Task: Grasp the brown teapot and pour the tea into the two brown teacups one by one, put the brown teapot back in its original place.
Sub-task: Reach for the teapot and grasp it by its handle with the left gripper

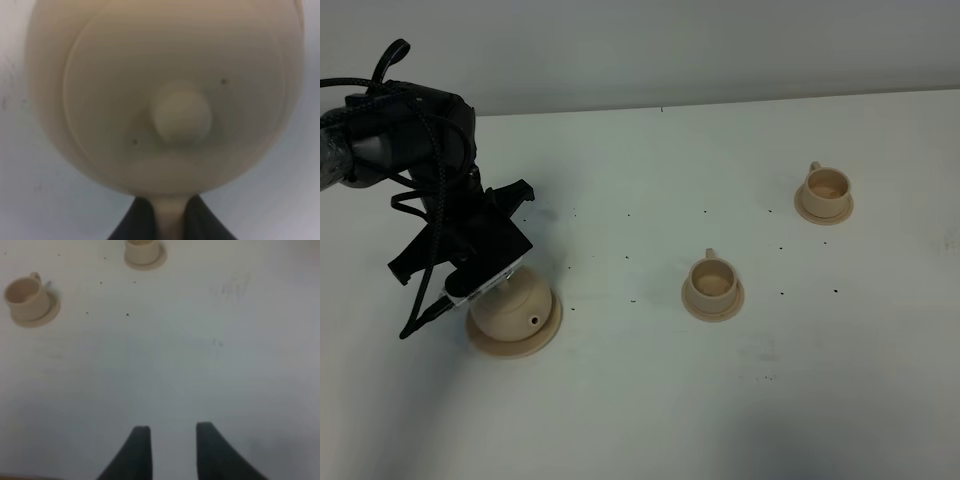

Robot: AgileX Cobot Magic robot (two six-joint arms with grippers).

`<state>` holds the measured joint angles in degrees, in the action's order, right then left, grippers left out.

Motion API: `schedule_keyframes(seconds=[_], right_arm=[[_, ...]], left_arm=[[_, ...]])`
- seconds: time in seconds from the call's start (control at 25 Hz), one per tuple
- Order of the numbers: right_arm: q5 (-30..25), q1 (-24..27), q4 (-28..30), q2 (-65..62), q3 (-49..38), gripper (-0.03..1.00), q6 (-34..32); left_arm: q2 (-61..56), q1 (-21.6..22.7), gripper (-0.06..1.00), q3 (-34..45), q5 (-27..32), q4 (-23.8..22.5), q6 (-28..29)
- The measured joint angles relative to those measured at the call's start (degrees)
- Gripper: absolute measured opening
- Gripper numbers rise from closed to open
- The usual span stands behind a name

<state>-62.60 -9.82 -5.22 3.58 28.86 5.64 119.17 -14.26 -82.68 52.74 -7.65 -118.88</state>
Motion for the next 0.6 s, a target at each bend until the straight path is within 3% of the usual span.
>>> schedule_keyframes(seconds=[0.6], right_arm=[[0.0, 0.0, 0.0, 0.0, 0.0, 0.24, 0.0]], left_arm=[[-1.2, 0.5, 0.12, 0.0, 0.5, 2.5, 3.4]])
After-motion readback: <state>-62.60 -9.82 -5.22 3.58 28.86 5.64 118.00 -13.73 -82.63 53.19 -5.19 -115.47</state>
